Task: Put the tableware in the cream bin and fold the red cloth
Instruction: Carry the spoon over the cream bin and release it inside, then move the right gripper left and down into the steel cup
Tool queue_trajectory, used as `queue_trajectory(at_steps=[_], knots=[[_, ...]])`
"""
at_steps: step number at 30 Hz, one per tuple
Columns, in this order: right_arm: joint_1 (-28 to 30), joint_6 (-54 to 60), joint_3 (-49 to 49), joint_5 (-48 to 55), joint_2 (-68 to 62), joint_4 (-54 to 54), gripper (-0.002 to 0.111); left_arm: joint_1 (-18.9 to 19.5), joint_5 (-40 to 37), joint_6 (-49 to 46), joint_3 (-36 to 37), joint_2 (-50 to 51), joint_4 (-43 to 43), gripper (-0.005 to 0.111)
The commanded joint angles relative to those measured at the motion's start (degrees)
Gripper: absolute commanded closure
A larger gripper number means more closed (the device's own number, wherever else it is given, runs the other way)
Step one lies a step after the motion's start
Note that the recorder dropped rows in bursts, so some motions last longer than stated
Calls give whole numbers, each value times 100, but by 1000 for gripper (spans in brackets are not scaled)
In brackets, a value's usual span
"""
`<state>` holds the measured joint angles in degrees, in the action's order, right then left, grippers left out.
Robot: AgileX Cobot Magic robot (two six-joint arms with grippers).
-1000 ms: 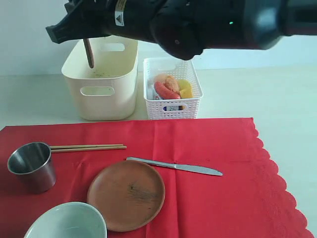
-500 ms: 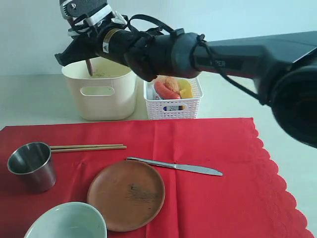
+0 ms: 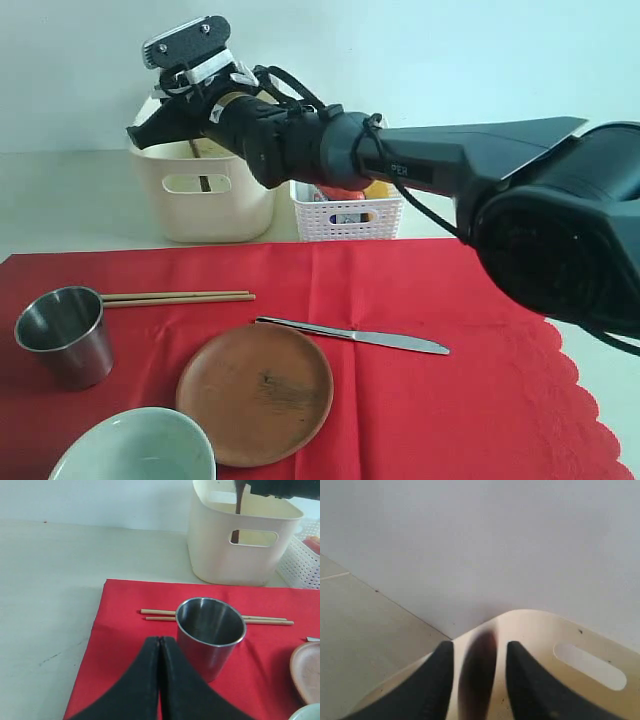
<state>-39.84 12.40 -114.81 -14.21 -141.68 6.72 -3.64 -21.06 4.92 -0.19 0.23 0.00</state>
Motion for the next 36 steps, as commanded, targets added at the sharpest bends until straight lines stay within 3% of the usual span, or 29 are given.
queue_trajectory(at_steps=[1, 4, 13, 36], knots=[[29, 56, -62, -44, 25, 90, 48, -34, 59, -11, 19, -23, -71, 107], [19, 44, -62, -31, 61, 134, 43, -34, 59, -11, 19, -23, -71, 107], [-16, 4, -62, 849, 565, 134, 43, -34, 59, -11, 19, -23, -71, 107], [-278, 105, -62, 6209, 2008, 390, 49, -34, 59, -11, 19, -23, -71, 107]])
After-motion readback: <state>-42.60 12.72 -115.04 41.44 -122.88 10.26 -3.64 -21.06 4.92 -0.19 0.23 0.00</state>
